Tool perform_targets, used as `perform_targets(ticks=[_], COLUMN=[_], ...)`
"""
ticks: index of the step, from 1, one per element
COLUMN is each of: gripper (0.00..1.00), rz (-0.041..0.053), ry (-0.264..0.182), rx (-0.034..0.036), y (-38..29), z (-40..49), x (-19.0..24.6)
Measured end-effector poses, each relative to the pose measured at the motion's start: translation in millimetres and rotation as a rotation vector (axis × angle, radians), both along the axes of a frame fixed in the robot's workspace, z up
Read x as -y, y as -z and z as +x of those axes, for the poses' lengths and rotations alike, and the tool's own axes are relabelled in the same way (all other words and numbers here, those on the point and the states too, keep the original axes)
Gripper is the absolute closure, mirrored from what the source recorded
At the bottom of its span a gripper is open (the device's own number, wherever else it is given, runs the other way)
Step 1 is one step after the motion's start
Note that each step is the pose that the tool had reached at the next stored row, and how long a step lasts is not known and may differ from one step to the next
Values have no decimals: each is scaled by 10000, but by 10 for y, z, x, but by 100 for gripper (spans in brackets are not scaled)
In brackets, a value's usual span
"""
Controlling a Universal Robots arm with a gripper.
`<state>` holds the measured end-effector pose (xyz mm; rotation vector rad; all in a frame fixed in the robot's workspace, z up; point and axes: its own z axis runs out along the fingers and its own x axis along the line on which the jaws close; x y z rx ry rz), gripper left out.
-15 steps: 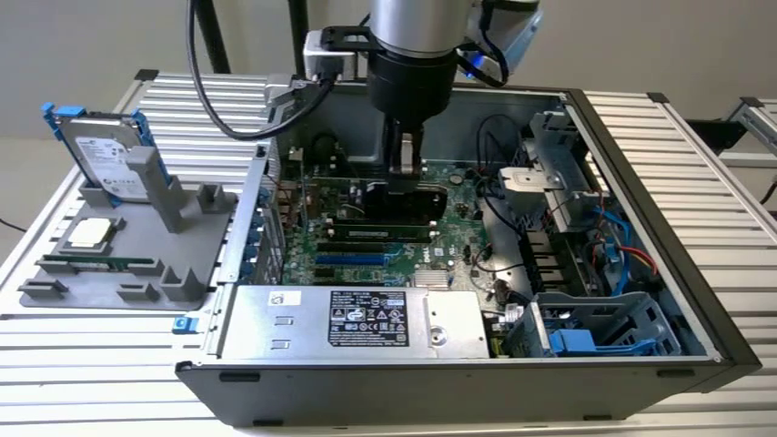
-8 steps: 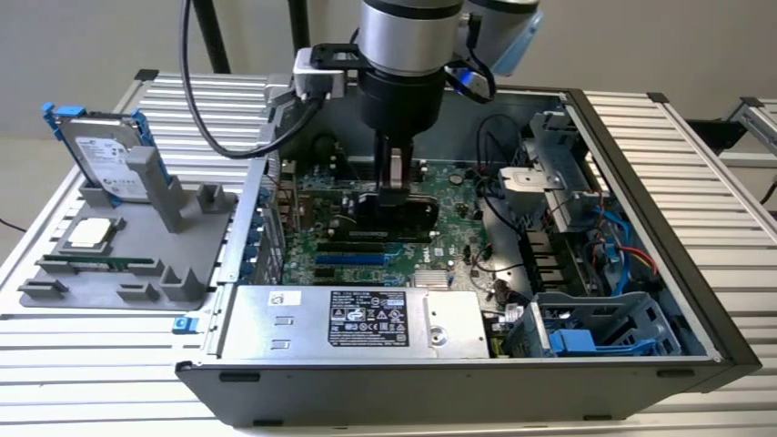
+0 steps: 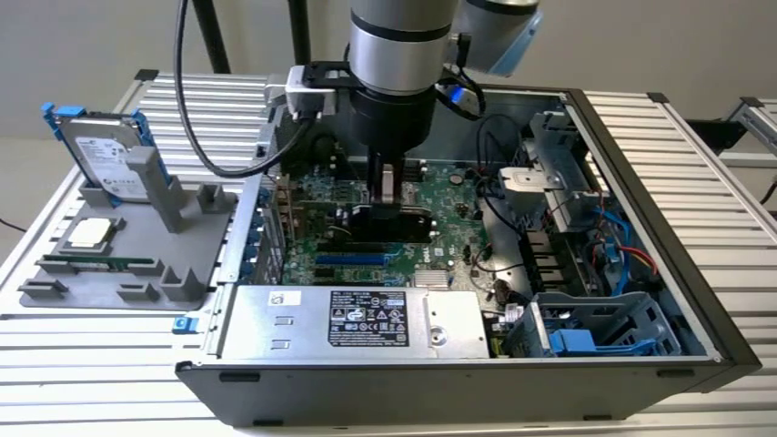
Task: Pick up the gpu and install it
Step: 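Insert the gpu into the slot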
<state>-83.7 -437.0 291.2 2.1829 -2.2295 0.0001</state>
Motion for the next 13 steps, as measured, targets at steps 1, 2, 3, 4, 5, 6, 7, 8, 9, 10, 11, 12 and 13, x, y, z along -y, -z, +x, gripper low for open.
perform_targets(ticks=[1,2,3,4,5,6,7,8,9,10,11,12,13], gripper=[100,100,100,100,100,100,100,100,100,100,100,100,100], rz=[0,-1,-1,-1,-1,0,-1,-1,-1,-2,-1,0,-1], ry=[0,-1,-1,0,-1,-1,0,0,-1,-1,0,-1,0], rx=[0,-1,-1,-1,-1,0,0,0,-1,-1,0,0,0], y=[16,33,49,68,85,104,122,140,159,175,194,213,230], z=[-8,-18,-27,-37,-50,-63,-75,-84,-93,-99,-105,-113,-119], x=[4,6,5,5,5,5,5,5,5,5,4,3,2])
